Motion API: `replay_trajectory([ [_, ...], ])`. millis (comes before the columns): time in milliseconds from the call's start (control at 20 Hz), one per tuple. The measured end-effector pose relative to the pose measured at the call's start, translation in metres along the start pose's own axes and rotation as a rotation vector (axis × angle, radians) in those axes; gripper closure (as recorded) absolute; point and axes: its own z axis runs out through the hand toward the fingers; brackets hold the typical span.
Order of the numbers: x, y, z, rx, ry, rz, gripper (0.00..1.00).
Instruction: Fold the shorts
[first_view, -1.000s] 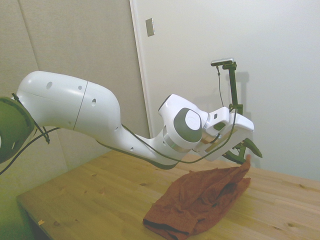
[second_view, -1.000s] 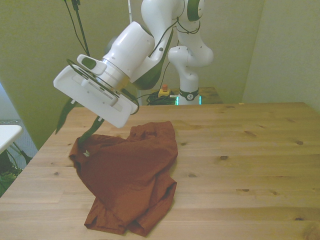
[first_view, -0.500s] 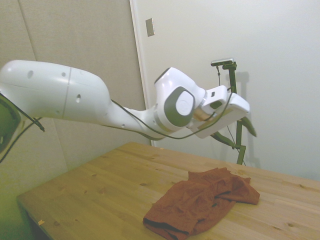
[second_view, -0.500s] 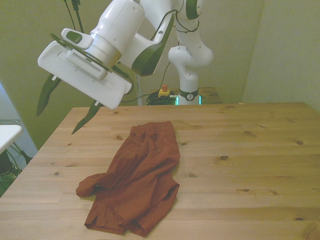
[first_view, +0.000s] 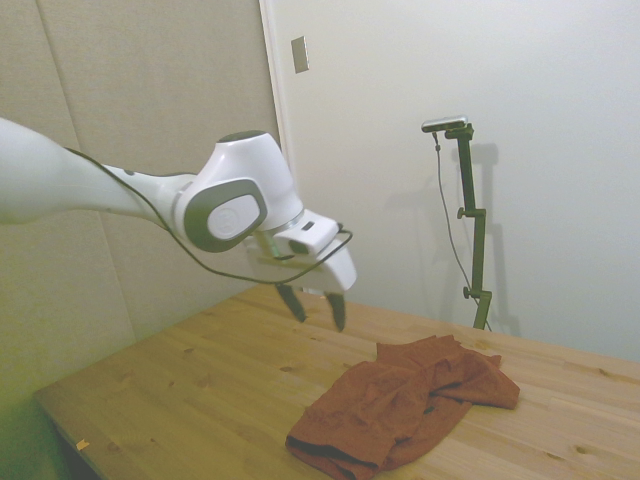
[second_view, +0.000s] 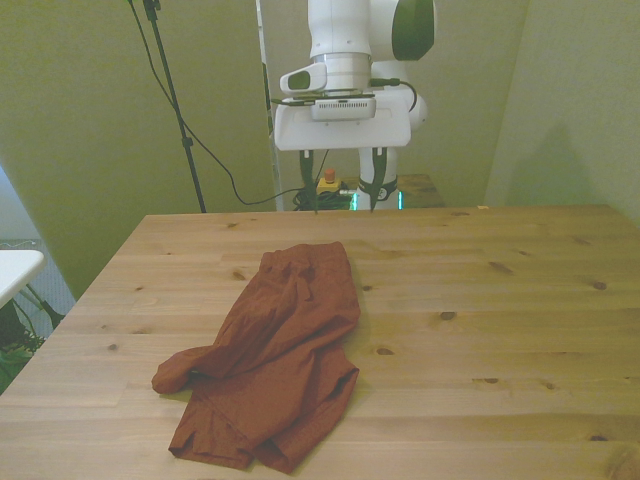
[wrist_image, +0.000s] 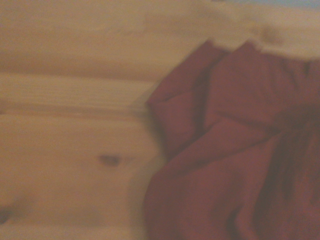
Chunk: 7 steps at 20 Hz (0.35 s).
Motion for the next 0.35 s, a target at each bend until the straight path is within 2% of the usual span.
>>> replay_trajectory([
  [100, -0.033, 0.018, -0.013, 0.022, -0.076, 0.019, 0.00],
  [250, -0.072, 0.049, -0.041, 0.035, -0.111, 0.026, 0.00],
  [350, -0.100, 0.071, -0.047, 0.035, -0.137, 0.031, 0.00],
])
